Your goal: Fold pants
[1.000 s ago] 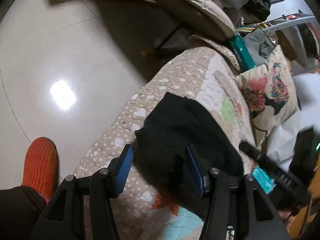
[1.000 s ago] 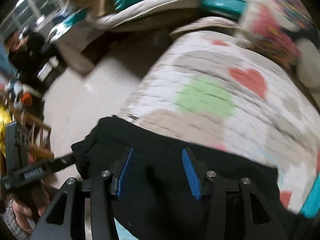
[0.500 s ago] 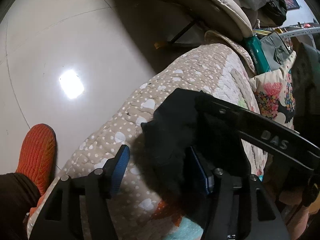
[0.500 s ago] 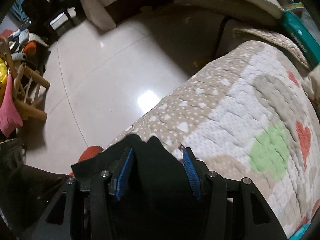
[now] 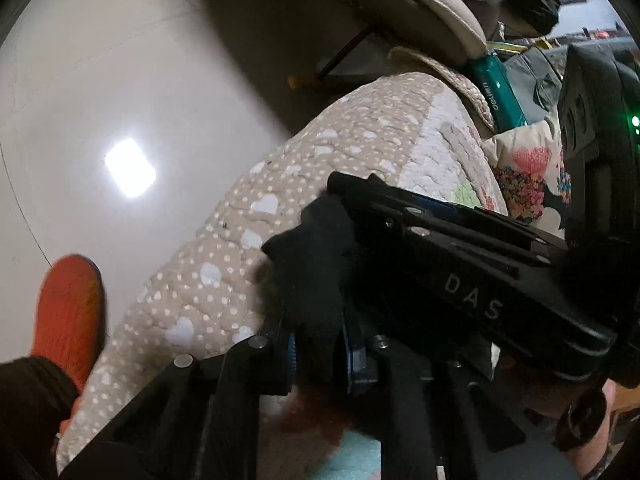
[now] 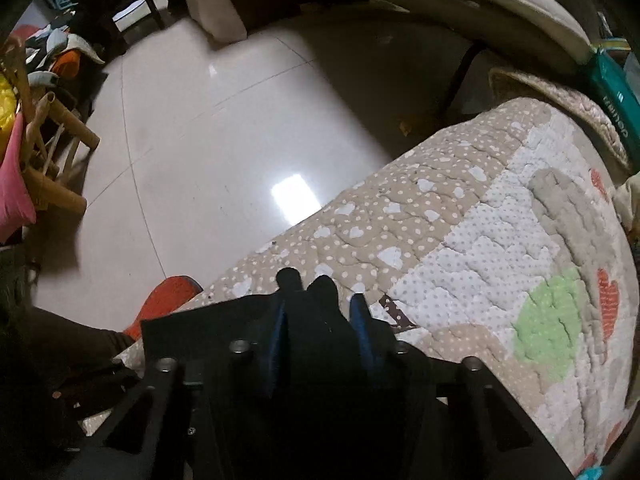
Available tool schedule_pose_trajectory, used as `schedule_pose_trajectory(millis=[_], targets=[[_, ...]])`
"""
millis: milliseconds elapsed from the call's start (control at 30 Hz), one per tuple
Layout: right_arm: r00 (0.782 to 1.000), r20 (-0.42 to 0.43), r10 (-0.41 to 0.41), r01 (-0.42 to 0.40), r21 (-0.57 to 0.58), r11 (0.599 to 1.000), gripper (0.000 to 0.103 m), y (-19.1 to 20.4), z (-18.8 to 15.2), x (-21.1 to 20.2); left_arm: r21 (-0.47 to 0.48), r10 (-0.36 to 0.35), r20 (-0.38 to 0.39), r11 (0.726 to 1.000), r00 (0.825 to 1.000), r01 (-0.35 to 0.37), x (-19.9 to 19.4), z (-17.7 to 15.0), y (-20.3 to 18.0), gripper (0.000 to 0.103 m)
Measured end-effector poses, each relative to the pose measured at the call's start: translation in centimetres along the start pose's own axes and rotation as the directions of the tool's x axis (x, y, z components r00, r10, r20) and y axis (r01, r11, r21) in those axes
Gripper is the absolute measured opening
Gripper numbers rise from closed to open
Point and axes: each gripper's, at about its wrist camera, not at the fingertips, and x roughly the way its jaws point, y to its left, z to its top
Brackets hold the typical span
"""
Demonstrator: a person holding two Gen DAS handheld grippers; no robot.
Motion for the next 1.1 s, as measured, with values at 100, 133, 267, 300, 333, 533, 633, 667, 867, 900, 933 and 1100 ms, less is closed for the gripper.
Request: schedule_pose_trajectory(millis=[100,133,267,300,333,533,633,667,867,900,933,1100], targets=[[0.999,0.044,0.009,-0.011,0.038,0.999,0.027,-0.4,-0.3,-1.4,0.001,-0.021,0.003,1.0,1.0,0.021,-0.3,0.1,-0.3,0.015],[0.998,0.057,0.011,-0.013,0.045,0.999,0.027,-0.5,-0.4,-1.8,0.001,-0.03,0.006,1.0,1.0,0.03,-0.5,0.1,-0.4,0.015],[0.993,0.112,0.024,-0.032,0.076,0.997,0.026,-1.3,-1.3,-4.1,0.015,-0.071,0.018,0.997,0.997,0.071,-1.1,0.0,-1.2,0.015],[0.991,0.129,0.026,-0.038,0.09,0.995,0.026,-1.6,-1.6,-4.8,0.023,-0.082,0.021,0.996,0.996,0.081,-1.2,0.0,-1.6,0.015],[0.99,0.142,0.027,-0.041,0.101,0.994,0.026,-1.9,-1.9,-5.4,0.034,-0.098,0.024,0.995,0.995,0.097,-1.3,-0.2,-2.1,0.015],[0.975,0.222,0.005,-0.051,0.201,0.978,0.026,-4.8,-5.1,-9.3,0.107,-0.215,-0.025,0.97,0.976,0.216,-1.1,-1.7,-5.8,0.015],[0.967,0.255,-0.014,-0.057,0.267,0.962,0.026,-7.0,-7.9,-11.0,0.14,-0.26,-0.073,0.953,0.963,0.268,-0.5,-2.9,-7.7,0.015],[0.964,0.264,-0.017,-0.061,0.285,0.957,0.026,-7.7,-8.8,-11.5,0.164,-0.265,-0.086,0.947,0.96,0.276,-0.3,-3.5,-8.5,0.015],[0.94,0.338,-0.052,-0.12,0.468,0.875,0.027,-12.8,-17.5,-13.2,0.36,-0.252,-0.198,0.88,0.947,0.31,1.8,-7.6,-13.3,0.015],[0.938,0.341,-0.058,-0.128,0.497,0.859,0.027,-13.6,-19.1,-13.1,0.39,-0.236,-0.22,0.868,0.947,0.307,2.3,-8.3,-13.9,0.016],[0.938,0.341,-0.061,-0.133,0.518,0.845,0.027,-14.2,-20.2,-12.9,0.421,-0.218,-0.239,0.855,0.946,0.303,2.8,-9.1,-14.5,0.017],[0.938,0.326,-0.121,-0.135,0.661,0.738,0.034,-17.0,-26.6,-11.9,0.488,-0.196,-0.35,0.797,0.916,0.357,2.9,-11.4,-15.7,0.044]])
